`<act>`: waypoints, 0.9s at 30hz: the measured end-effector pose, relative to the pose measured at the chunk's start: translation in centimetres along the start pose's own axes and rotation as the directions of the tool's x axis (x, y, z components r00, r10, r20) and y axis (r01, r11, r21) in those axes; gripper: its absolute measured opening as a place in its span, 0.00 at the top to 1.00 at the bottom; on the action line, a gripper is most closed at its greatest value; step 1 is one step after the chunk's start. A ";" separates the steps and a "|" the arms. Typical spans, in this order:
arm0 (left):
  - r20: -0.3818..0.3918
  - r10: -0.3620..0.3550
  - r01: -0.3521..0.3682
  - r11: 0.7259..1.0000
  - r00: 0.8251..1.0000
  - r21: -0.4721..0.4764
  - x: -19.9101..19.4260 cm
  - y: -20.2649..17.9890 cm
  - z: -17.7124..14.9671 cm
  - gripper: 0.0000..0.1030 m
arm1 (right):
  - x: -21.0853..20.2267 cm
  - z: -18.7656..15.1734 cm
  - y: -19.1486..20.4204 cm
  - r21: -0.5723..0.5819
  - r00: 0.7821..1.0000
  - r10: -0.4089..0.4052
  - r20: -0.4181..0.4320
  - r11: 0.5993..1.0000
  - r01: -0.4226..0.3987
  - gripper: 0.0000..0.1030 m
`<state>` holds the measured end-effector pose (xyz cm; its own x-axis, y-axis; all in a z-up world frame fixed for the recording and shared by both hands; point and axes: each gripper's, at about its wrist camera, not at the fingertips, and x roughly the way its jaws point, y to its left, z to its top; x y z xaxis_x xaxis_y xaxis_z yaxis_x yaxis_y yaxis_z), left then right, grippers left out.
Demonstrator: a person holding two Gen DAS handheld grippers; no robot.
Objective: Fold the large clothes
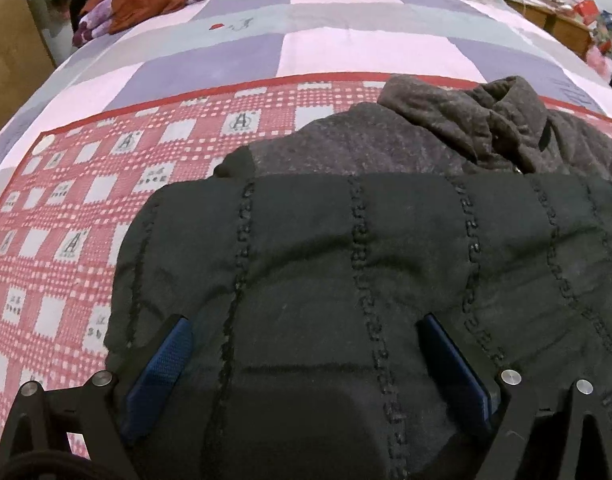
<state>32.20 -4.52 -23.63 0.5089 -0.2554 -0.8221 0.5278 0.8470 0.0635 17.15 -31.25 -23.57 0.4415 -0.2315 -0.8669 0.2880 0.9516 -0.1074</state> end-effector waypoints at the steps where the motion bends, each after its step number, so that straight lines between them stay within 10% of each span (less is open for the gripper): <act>1: 0.000 0.004 -0.004 1.000 1.000 -0.006 -0.2 0.0 -0.1 0.07 | -0.2 0.0 0.2 -0.009 1.000 -0.006 0.004 1.000 0.006 1.00; 20: 0.036 0.032 -0.030 0.997 0.999 -0.069 -7.9 0.8 -8.4 0.07 | -7.0 -7.9 1.3 -0.041 0.997 0.024 0.069 0.999 -0.022 0.97; 27: 0.035 -0.056 0.057 0.998 0.998 -0.028 -11.5 -2.1 -13.3 0.07 | -10.4 -13.3 3.0 0.008 0.999 0.004 0.047 1.000 -0.004 0.97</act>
<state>16.24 2.87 -21.78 0.5023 -0.3184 -0.8039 0.5364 0.8439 0.0009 2.07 -23.27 -21.33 0.4823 -0.2372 -0.8433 0.2929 0.9509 -0.1000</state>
